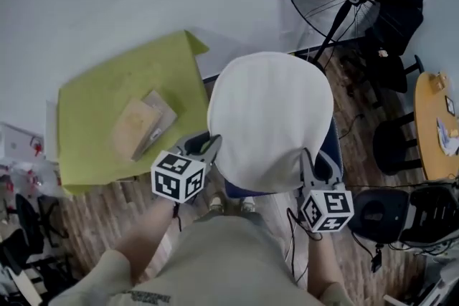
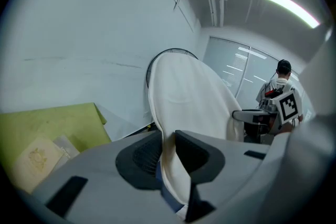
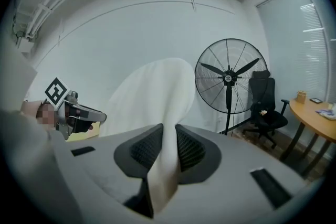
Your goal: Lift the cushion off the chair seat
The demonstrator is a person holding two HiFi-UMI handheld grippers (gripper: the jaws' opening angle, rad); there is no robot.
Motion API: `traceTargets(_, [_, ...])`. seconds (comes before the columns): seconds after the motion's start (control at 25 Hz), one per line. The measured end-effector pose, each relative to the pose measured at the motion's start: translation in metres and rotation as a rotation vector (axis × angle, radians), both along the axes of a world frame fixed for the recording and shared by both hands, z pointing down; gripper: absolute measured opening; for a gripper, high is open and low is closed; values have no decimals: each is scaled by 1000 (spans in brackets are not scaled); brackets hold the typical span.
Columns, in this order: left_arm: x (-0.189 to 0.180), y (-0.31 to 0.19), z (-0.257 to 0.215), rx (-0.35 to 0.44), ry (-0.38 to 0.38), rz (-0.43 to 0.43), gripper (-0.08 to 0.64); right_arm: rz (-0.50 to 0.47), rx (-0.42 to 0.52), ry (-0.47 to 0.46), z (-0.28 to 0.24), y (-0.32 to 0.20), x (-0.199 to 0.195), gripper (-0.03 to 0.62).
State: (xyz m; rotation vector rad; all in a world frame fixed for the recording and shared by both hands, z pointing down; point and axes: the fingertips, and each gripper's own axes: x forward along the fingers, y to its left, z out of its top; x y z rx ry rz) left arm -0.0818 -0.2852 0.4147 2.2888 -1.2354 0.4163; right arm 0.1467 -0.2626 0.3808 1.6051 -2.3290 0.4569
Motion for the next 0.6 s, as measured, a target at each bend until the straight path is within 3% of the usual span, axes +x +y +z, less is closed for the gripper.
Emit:
traceTargets(0.28, [-18, 2, -73, 141, -4, -6, 94, -10, 131, -38, -66, 6, -17, 91])
traceTargets(0.6, [-32, 7, -123, 240, 40, -52, 94, -40, 238, -50, -116, 12, -31, 95])
